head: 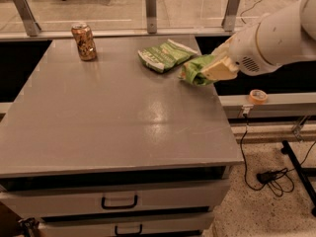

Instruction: Move green rice chip bag near green jalapeno chip bag

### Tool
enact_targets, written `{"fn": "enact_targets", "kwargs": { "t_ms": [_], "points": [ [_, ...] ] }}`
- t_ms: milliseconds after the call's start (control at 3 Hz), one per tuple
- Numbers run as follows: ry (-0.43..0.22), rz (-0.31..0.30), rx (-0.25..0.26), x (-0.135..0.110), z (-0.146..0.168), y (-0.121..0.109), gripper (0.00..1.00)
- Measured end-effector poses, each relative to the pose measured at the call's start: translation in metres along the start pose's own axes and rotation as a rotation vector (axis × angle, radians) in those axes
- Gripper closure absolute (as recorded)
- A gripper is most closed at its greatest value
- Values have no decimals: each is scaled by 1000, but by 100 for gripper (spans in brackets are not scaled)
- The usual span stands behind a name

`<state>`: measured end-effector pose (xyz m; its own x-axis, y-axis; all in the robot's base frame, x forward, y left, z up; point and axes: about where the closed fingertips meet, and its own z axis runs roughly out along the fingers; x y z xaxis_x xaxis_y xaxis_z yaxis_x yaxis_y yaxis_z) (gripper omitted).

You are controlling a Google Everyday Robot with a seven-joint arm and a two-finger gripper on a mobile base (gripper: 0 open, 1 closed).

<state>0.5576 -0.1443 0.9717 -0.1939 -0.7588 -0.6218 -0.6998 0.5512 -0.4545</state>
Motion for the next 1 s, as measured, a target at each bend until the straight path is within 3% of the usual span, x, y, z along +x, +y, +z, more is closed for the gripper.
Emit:
{"fn": "enact_targets", "kwargs": {
  "t_ms": [333,667,1000],
  "points": [
    [-5,-6,21,6,29,-24,100],
    [-25,14,-38,9,81,-23,97],
    [-39,35,-91,8,109,-12,74]
  ]
}}
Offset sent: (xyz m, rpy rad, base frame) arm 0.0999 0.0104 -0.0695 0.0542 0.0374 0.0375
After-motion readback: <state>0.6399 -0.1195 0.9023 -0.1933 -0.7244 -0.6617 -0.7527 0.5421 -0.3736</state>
